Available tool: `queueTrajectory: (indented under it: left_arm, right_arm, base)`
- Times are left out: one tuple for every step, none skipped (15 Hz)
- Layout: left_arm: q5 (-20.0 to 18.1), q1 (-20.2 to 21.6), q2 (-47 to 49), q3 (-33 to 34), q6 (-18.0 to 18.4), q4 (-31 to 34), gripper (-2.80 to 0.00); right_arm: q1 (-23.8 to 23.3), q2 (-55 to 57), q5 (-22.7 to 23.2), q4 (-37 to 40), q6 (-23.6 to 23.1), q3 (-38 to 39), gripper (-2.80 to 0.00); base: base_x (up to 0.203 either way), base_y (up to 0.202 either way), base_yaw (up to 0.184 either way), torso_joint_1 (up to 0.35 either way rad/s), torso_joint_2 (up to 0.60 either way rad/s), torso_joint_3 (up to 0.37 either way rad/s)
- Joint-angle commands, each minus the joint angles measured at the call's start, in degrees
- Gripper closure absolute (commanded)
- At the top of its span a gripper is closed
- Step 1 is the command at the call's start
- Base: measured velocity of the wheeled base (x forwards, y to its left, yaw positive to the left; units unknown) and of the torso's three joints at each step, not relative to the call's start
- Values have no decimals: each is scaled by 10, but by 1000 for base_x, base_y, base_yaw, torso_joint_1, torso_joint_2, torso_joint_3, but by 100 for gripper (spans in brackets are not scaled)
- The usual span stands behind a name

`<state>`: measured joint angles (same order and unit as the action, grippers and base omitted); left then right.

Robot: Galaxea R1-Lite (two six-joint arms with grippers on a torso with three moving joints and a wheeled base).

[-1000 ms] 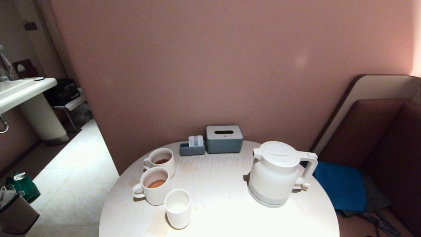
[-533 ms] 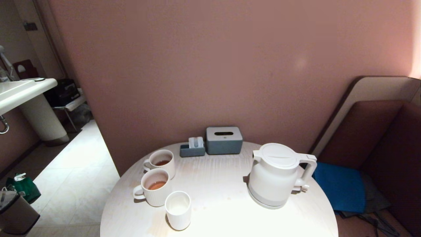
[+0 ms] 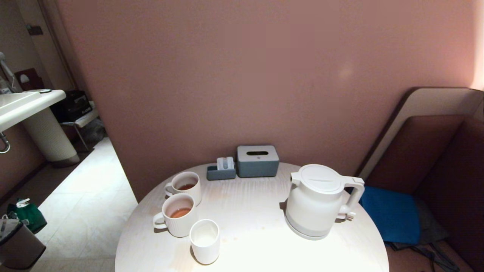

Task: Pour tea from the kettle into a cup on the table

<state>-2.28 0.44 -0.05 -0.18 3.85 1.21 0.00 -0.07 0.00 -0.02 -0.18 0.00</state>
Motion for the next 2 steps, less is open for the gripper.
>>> queueTrajectory:
  left_arm:
    - [0,0,0,0,-2,0,0]
    - [0,0,0,0,-2,0,0]
  right_arm:
    - [0,1,0,-1,1,0,0]
    - [0,1,0,0,1,0,0]
  base:
    - [0,0,0,0,0,0]
    - [0,0,0,0,0,0]
